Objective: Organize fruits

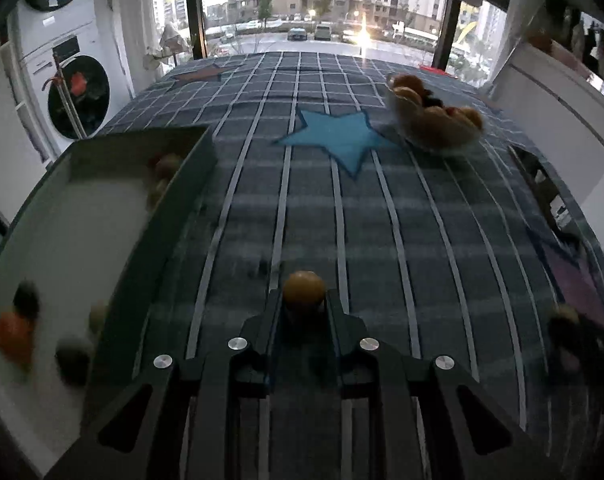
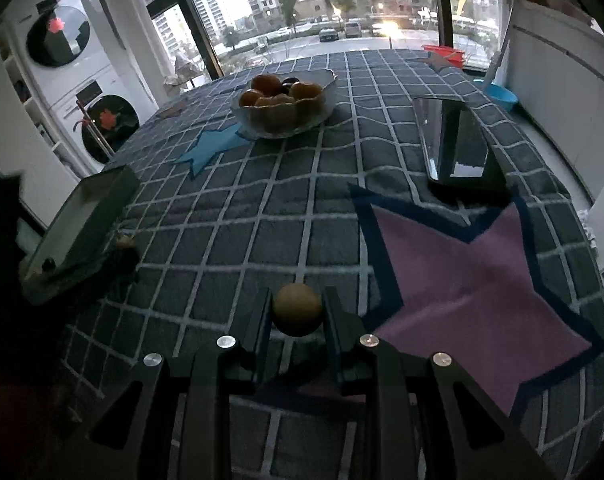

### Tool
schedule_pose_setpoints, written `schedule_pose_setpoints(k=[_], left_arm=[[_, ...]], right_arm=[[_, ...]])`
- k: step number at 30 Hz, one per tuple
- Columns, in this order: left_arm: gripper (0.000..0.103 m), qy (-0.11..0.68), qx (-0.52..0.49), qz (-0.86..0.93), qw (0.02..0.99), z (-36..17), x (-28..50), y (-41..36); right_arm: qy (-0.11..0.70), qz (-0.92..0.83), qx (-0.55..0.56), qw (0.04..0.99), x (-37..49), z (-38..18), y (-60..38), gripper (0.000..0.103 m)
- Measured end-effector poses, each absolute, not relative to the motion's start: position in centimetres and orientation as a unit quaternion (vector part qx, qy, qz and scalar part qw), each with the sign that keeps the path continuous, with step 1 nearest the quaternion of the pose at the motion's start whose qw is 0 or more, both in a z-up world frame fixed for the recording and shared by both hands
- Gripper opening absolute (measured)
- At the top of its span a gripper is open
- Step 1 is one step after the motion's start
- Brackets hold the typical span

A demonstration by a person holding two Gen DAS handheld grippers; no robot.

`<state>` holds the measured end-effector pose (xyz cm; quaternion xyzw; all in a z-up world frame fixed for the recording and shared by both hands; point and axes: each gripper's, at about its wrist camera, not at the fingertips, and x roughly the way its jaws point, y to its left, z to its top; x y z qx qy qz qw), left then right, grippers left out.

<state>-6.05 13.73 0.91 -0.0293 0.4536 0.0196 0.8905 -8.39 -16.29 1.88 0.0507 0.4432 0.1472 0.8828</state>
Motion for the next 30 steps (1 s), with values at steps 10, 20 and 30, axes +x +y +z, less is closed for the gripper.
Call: schedule_pose_setpoints(k=[10, 20, 30], left_arm=[[0.022, 0.423, -0.059, 0.008, 0.904, 0.6, -9.4, 14.9], [0.022, 0.429, -0.044, 0.023, 0.902, 0.8, -8.8, 15.2], [0.024, 0.44, -0.035, 0.018, 0.897, 0.6, -7.5, 15.5]], right_arm=[[0.416, 0.151, 0.061, 0.895, -9.7, 0.7, -16.2, 0.028], [0.412, 0.152, 0.069, 0.896, -9.8, 0.6, -16.3, 0.028], [0.412, 0.152, 0.07, 0.896, -9.8, 0.6, -16.3, 0.028]])
